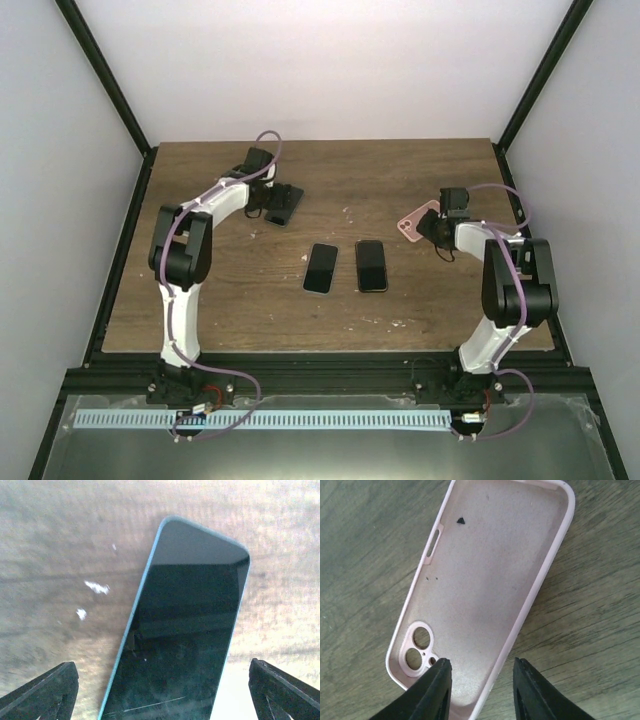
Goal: Put the phone into the phone case
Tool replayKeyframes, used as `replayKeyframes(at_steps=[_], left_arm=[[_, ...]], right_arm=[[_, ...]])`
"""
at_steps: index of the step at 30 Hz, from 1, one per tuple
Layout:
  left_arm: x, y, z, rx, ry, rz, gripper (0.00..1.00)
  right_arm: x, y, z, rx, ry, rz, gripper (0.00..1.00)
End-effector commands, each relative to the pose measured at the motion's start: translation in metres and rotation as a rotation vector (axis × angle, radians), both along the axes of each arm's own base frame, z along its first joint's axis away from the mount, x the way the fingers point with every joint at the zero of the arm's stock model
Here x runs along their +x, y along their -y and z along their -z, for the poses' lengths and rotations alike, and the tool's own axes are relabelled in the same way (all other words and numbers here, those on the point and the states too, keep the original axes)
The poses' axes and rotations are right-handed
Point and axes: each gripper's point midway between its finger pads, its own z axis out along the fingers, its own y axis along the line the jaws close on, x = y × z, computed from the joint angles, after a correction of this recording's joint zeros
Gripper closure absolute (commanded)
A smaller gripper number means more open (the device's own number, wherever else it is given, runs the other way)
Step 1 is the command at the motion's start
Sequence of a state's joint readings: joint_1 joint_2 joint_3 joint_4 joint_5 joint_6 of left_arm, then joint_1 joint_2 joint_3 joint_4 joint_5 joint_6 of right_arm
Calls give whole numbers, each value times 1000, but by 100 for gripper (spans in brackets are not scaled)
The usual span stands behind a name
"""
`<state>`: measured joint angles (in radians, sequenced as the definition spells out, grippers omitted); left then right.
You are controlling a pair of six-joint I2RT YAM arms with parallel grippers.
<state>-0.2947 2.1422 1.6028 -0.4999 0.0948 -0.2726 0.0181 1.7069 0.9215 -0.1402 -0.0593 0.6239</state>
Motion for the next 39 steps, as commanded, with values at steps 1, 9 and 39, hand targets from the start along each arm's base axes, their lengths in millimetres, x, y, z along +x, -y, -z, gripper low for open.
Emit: replayKeyframes(at_steps=[1,9,39], left_arm=[[12,-10,0,115,26,12,5],[16,3,12,165,19,72,1],[17,23,44,192,-24,177,2]], right_arm=[[7,10,-3,-21,-5,39,67],[12,13,6,-27,-26,59,72],[6,7,26,-31,-65,-6,99]])
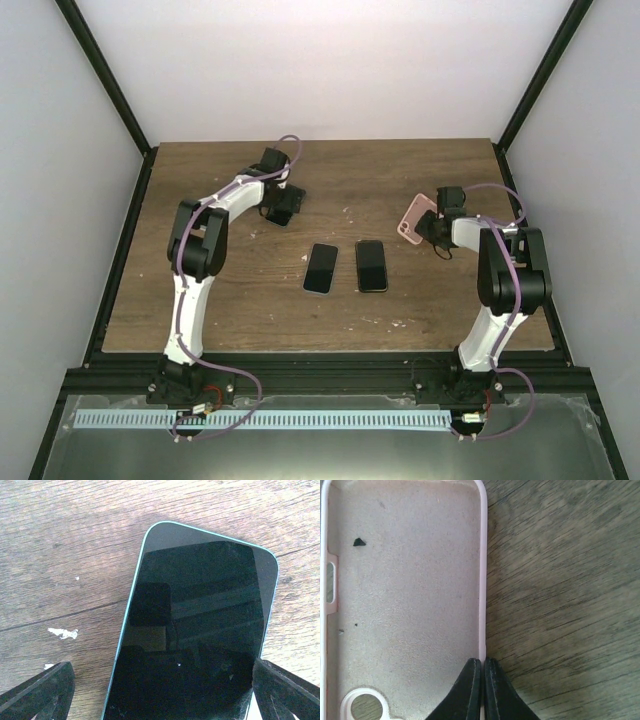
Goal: Put the phone into the phone case
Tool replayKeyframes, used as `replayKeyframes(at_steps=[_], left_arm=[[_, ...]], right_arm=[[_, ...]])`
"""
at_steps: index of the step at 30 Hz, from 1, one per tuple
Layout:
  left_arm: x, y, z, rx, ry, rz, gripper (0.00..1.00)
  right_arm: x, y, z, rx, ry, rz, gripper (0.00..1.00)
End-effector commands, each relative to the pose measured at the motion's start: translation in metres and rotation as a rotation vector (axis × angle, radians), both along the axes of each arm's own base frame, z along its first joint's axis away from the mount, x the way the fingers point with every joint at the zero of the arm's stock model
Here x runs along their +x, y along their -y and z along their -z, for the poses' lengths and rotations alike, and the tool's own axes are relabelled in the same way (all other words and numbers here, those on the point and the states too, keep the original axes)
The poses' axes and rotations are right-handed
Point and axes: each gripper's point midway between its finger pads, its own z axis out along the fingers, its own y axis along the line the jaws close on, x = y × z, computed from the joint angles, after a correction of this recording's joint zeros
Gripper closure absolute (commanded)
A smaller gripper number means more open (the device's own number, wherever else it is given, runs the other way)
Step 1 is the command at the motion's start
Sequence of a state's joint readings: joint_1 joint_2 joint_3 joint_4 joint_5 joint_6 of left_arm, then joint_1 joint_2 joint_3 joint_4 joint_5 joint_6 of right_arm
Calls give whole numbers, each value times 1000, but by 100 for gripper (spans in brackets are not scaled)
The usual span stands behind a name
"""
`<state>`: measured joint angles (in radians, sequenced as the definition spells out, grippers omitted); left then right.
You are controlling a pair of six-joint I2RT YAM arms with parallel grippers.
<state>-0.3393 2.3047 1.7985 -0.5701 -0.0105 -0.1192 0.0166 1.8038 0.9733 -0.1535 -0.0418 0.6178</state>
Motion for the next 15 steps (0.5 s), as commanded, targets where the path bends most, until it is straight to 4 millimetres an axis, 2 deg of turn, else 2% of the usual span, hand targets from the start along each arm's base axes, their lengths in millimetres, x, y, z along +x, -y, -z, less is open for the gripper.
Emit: replayKeyframes(at_steps=[1,10,15], left_arm=[[-9,9,22,31,-53,50,2],[-15,33,17,-12,-48,157,2],[-21,37,20,-31,-59,185,2]], right_arm=[[-2,3,2,-13,-7,-15,99],[-5,0,0,1,3,-29,99],[-5,-3,-1,13,6,-38,99]])
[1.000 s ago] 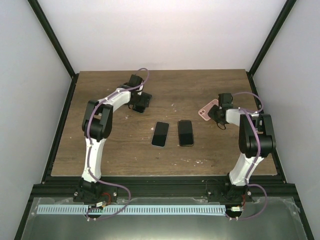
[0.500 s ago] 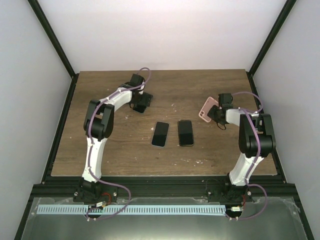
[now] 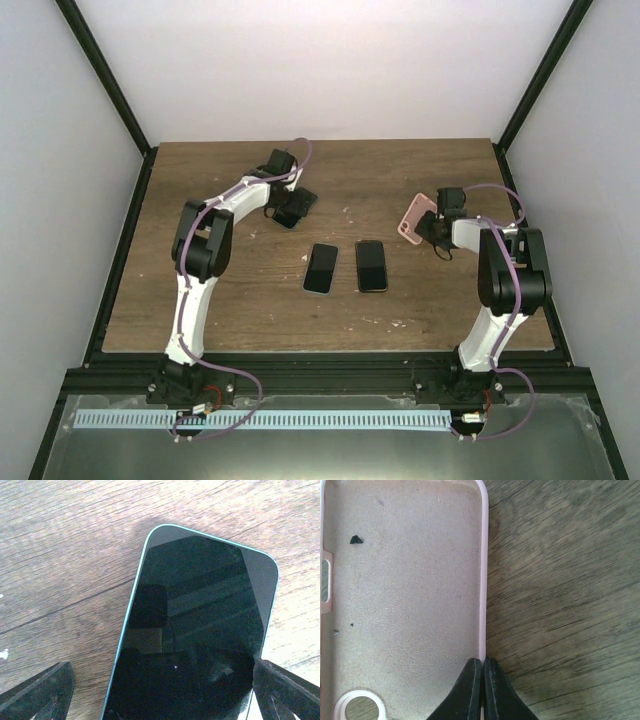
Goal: Put the phone into the phone case
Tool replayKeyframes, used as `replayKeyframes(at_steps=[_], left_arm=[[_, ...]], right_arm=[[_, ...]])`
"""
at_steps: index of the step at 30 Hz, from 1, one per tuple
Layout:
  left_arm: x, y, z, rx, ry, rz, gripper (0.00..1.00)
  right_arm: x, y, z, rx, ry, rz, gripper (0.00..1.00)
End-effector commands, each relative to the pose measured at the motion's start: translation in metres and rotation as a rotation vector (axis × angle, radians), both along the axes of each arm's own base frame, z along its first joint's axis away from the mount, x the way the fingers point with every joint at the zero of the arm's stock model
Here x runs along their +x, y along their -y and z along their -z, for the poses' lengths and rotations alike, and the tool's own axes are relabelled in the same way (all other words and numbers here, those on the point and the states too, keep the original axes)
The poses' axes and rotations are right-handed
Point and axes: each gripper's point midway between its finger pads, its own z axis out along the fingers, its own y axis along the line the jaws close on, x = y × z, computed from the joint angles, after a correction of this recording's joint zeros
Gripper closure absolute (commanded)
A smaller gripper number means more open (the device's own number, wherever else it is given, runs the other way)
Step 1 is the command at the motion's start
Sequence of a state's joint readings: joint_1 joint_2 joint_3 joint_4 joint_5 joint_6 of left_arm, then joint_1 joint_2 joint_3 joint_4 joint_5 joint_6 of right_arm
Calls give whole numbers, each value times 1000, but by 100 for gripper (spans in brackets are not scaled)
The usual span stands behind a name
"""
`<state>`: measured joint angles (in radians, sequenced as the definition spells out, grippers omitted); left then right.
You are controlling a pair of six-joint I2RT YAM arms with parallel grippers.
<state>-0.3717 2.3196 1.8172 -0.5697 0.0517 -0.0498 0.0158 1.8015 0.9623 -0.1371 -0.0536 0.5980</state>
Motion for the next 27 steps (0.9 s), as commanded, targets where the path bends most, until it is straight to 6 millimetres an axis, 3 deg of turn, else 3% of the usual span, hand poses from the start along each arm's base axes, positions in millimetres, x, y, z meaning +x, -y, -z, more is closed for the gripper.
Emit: replayKeyframes(at_steps=[1,6,11,27], left_arm=[[-16,10,21,-10,-65,71,2],[-27,25,16,-92,-72,132,2],[-27,27,16,-84,-56,141,2],[-30,14,40,112,-78,144,2]], right_arm=[[-5,-1,-2,13,-2,-18,99],[-6,-1,-5,11,8,-24,99],[-10,-4,-3,24,1,-32,99],[-8,-5,-16,19,13,-52,99]])
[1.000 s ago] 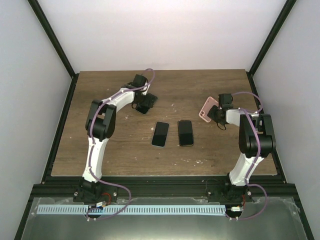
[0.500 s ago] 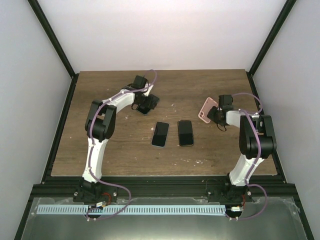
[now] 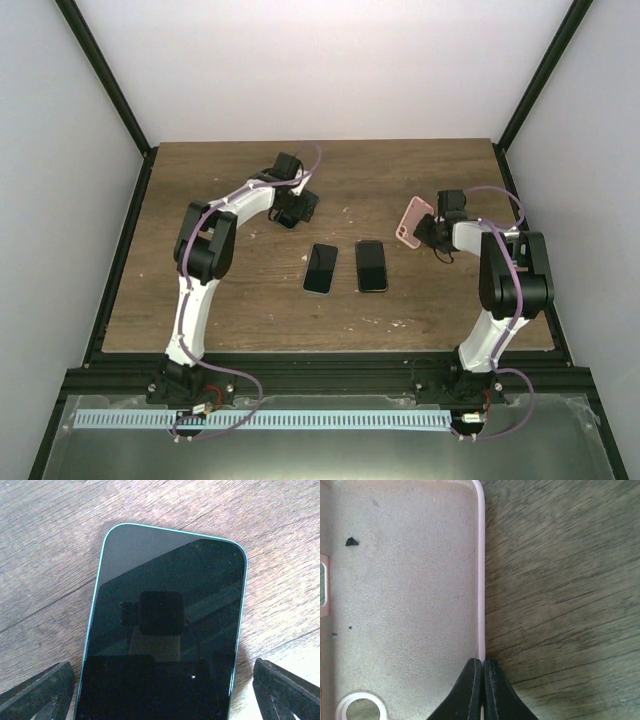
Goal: Put the phone into the phone case
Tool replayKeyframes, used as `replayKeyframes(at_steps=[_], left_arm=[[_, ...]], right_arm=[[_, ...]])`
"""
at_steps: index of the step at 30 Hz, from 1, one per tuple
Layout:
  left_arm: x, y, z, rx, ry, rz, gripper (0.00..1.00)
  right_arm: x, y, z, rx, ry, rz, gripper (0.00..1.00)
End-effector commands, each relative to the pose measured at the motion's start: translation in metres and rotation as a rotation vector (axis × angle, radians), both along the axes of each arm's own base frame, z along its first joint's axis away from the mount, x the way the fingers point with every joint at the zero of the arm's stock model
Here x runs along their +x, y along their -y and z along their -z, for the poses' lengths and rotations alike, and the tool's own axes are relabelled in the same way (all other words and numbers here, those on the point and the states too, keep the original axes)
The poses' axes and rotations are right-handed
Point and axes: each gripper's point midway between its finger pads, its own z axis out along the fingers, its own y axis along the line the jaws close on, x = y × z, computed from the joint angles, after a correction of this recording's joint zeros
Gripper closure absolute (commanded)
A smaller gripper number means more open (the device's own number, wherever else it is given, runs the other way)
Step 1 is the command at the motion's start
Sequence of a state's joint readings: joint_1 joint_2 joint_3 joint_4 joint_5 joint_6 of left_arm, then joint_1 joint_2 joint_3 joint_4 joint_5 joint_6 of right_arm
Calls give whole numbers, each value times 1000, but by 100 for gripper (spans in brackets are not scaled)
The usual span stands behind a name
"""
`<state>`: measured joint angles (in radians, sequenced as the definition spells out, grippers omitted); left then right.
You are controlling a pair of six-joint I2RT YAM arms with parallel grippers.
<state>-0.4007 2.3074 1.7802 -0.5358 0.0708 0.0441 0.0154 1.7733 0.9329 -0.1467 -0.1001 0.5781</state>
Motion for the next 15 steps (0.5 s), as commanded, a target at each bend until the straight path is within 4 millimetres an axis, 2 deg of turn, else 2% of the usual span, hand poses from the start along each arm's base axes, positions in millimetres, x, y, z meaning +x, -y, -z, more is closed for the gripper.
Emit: replayKeyframes(at_steps=[1,6,8,13,15], left_arm=[[-19,-4,38,103,-97,20,3],[-23,-6,40,111,-118,8,15],[-25,-7,37,109,-117,-2,16],[-26,-17,28,126,-119,-70,31],[-30,-19,24,124,-127,-85,33]], right_arm=[[1,3,-18,-8,25,-12,99],[-4,0,-28,-2,48,-24,99],[-6,-2,-31,8,54,-36,99],[-13,-18,-40,82,73,-83,99],[-17,-24,-44,99,82,-93,99]])
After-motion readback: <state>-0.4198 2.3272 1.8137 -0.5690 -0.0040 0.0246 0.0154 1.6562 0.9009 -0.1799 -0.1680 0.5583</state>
